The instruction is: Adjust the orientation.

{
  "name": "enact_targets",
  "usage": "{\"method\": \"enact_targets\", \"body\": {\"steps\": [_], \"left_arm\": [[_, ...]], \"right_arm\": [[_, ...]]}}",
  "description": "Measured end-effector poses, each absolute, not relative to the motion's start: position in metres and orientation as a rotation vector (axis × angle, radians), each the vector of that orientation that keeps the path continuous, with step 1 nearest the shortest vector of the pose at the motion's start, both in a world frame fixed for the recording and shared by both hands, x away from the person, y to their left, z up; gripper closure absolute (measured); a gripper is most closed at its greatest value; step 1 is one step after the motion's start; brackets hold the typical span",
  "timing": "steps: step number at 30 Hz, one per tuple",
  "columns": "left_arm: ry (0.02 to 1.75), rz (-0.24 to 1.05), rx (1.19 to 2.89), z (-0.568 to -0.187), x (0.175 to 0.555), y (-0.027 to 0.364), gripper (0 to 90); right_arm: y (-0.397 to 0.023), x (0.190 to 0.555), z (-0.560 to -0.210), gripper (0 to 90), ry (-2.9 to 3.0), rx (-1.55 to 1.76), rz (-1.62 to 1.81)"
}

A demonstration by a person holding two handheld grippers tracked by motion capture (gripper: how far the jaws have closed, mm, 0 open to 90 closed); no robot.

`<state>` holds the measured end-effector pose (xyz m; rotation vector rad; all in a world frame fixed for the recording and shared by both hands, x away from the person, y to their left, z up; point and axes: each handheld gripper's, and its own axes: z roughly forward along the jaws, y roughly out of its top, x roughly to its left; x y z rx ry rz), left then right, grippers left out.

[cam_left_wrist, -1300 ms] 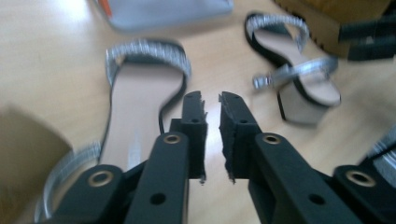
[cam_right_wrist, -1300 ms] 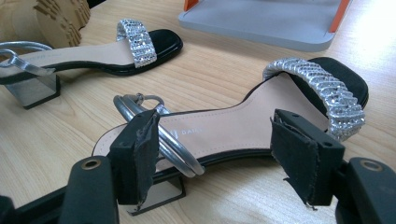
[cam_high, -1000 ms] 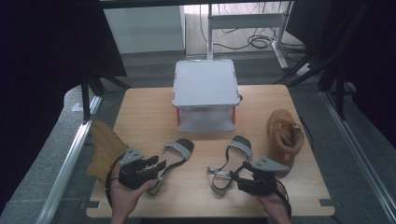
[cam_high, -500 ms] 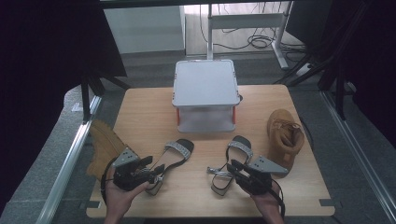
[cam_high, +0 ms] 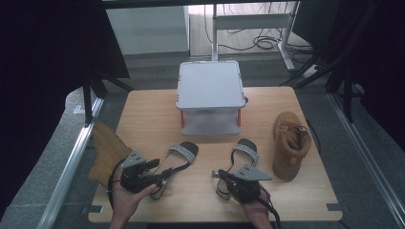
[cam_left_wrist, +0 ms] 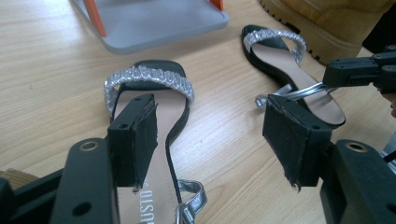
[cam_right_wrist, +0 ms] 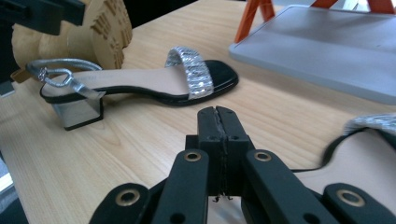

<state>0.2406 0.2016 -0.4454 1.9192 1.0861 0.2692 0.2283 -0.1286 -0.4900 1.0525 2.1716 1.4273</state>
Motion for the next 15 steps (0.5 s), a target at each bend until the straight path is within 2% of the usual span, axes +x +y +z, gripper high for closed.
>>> {"method": "enact_targets", "body": {"steps": [6, 15], "left_arm": [[1.087, 0.275, 1.926, -0.446, 0.243, 0.200, 36.7], [1.108, 0.295, 1.935, -0.447, 0.245, 0.202, 37.0]], "right_arm": [[-0.100, 0.216, -0.502, 89.0, 2.254, 0.981, 1.318], [-0.092, 0.220, -0.517, 89.1, 2.299, 0.992, 1.222]]}}
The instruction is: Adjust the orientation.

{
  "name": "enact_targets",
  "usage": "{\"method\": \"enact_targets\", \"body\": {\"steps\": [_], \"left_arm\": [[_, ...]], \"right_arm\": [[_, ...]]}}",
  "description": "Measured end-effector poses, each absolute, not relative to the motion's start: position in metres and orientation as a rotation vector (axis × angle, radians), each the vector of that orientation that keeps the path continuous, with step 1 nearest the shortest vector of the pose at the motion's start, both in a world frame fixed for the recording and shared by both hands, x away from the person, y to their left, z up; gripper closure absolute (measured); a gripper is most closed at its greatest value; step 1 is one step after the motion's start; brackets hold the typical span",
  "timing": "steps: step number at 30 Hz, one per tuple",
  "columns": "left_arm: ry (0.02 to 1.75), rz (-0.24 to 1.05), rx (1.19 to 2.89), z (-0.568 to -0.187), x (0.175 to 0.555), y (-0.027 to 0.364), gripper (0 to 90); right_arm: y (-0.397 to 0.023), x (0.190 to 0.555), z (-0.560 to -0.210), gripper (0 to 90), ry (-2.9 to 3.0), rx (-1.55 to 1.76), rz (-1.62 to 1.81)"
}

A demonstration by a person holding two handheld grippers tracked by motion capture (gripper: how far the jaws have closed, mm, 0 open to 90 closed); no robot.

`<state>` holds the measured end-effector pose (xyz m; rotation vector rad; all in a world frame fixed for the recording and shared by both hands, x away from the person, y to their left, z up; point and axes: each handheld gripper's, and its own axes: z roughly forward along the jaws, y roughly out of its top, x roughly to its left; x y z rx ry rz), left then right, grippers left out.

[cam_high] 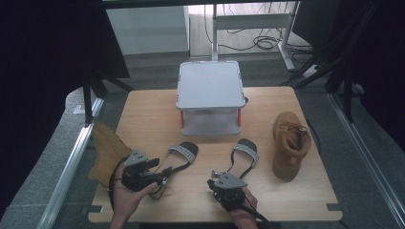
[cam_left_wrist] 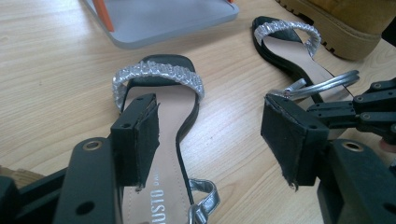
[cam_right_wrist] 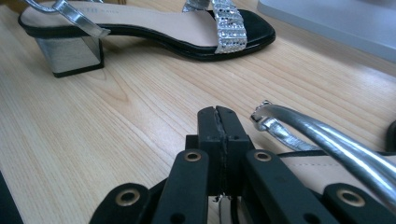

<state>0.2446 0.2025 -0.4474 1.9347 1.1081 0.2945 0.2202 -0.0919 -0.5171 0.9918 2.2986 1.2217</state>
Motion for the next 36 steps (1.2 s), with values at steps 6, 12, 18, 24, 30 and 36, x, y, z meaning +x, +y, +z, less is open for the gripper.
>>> {"method": "enact_targets", "body": {"steps": [6, 12, 18, 24, 30, 36], "left_arm": [[1.110, 0.299, 1.940, -0.447, 0.244, 0.202, 37.1], [1.126, 0.286, 1.935, -0.450, 0.243, 0.204, 37.2], [1.133, 0.285, 1.940, -0.452, 0.244, 0.205, 37.3], [1.145, 0.286, 1.924, -0.452, 0.244, 0.210, 37.4], [1.153, 0.290, 1.908, -0.450, 0.245, 0.216, 37.6], [1.152, 0.287, 1.912, -0.450, 0.245, 0.217, 37.7]], "right_arm": [[-0.088, 0.217, -0.517, 89.1, 2.278, 0.981, 1.176], [-0.088, 0.217, -0.517, 89.1, 2.276, 0.991, 1.175], [-0.082, 0.218, -0.522, 89.1, 2.285, 0.988, 1.137], [-0.086, 0.214, -0.523, 89.1, 2.277, 0.997, 1.139], [-0.096, 0.206, -0.524, 89.2, 2.260, 1.015, 1.144], [-0.109, 0.198, -0.523, 89.2, 2.252, 1.019, 1.138]]}}
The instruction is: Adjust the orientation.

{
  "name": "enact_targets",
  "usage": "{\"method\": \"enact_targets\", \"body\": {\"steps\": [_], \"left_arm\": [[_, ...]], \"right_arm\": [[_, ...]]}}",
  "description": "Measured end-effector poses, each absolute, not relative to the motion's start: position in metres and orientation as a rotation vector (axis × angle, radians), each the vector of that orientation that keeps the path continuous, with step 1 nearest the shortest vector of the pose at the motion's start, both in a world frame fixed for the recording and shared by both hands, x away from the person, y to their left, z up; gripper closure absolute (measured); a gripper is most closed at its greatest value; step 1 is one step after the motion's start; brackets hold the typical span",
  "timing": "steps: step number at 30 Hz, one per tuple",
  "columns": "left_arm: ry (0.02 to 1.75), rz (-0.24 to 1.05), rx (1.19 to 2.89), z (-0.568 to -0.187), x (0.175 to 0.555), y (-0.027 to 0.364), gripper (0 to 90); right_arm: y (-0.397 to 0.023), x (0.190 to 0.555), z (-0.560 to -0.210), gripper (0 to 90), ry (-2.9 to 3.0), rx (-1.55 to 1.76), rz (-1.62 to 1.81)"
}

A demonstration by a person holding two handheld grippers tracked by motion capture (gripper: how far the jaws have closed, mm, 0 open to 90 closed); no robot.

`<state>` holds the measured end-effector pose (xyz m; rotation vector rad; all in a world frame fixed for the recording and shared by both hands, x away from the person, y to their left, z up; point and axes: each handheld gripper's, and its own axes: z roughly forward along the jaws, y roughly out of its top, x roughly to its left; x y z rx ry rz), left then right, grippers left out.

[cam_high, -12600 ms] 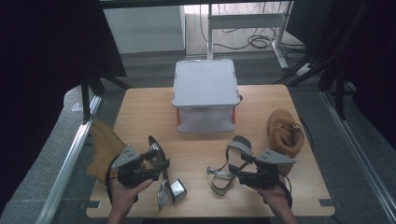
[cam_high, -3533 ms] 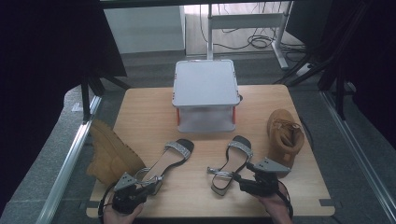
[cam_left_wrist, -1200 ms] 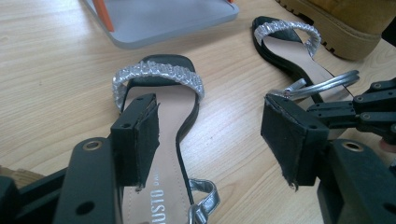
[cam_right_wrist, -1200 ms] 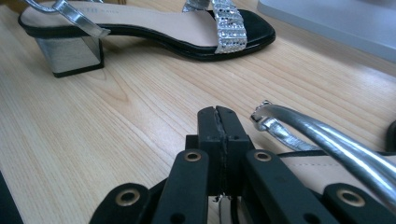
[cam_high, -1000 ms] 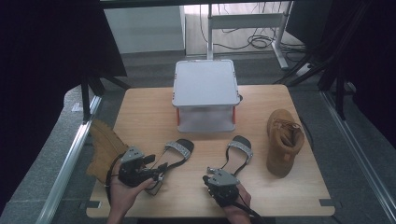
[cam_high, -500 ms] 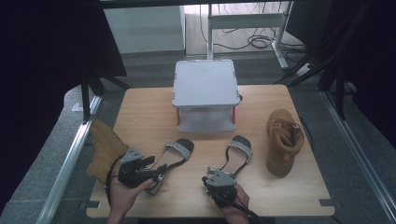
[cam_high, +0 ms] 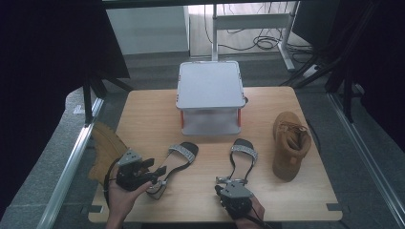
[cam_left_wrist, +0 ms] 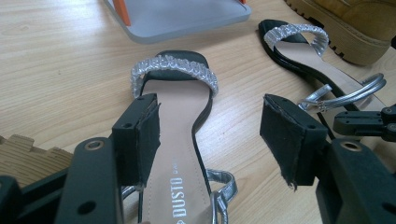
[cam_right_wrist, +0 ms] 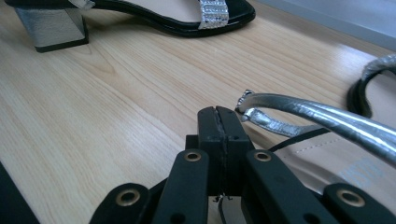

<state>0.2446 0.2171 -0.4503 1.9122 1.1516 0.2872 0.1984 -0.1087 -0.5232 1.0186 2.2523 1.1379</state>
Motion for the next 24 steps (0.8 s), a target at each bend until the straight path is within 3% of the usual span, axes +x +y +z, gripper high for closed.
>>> {"method": "enact_targets", "body": {"steps": [24], "left_arm": [[1.165, 0.288, 1.925, -0.452, 0.243, 0.218, 37.4]], "right_arm": [[-0.156, 0.186, -0.522, 89.1, 2.217, 1.123, 1.185]]}}
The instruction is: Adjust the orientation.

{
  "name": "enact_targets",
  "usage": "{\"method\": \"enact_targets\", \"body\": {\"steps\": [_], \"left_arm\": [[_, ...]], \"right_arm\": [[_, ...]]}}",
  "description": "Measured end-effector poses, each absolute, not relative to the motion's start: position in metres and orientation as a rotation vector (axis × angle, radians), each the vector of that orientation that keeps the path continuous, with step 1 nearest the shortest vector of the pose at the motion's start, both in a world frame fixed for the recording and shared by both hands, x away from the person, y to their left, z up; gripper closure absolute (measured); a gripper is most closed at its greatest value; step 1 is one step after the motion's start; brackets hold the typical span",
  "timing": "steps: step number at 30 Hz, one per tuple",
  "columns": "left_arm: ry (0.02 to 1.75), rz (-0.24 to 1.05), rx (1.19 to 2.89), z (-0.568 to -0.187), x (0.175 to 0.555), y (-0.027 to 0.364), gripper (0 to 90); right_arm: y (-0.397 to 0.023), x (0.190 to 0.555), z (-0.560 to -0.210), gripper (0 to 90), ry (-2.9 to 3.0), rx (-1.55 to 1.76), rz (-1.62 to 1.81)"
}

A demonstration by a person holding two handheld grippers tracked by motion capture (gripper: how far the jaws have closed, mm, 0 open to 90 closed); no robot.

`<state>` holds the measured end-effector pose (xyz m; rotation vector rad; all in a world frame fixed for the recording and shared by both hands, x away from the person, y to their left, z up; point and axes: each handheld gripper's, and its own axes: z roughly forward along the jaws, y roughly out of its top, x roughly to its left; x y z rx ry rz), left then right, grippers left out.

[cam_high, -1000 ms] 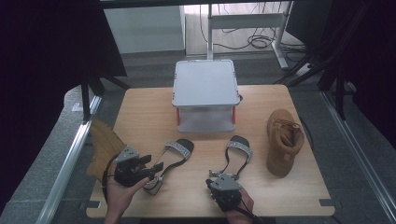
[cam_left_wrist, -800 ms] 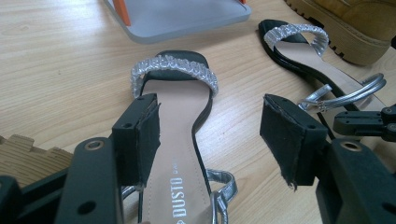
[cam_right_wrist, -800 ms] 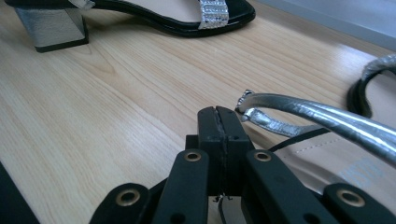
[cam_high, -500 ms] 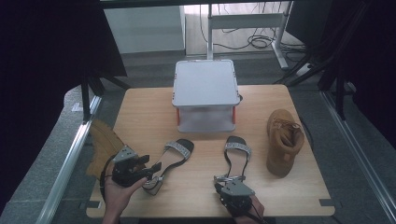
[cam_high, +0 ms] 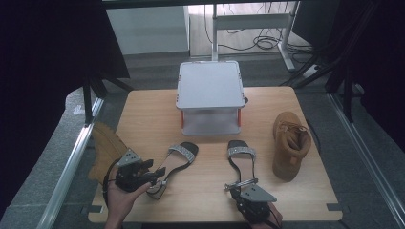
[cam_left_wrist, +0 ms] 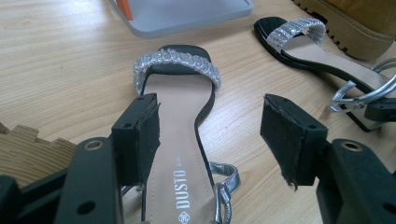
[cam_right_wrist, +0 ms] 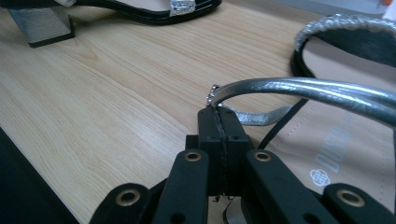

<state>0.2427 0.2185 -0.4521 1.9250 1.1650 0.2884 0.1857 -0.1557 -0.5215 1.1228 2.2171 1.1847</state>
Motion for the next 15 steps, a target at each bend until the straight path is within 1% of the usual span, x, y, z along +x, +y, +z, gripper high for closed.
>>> {"method": "enact_targets", "body": {"steps": [15], "left_arm": [[1.170, 0.293, 1.938, -0.454, 0.243, 0.218, 37.2]], "right_arm": [[-0.186, 0.179, -0.521, 89.1, 2.169, 1.188, 1.147]]}}
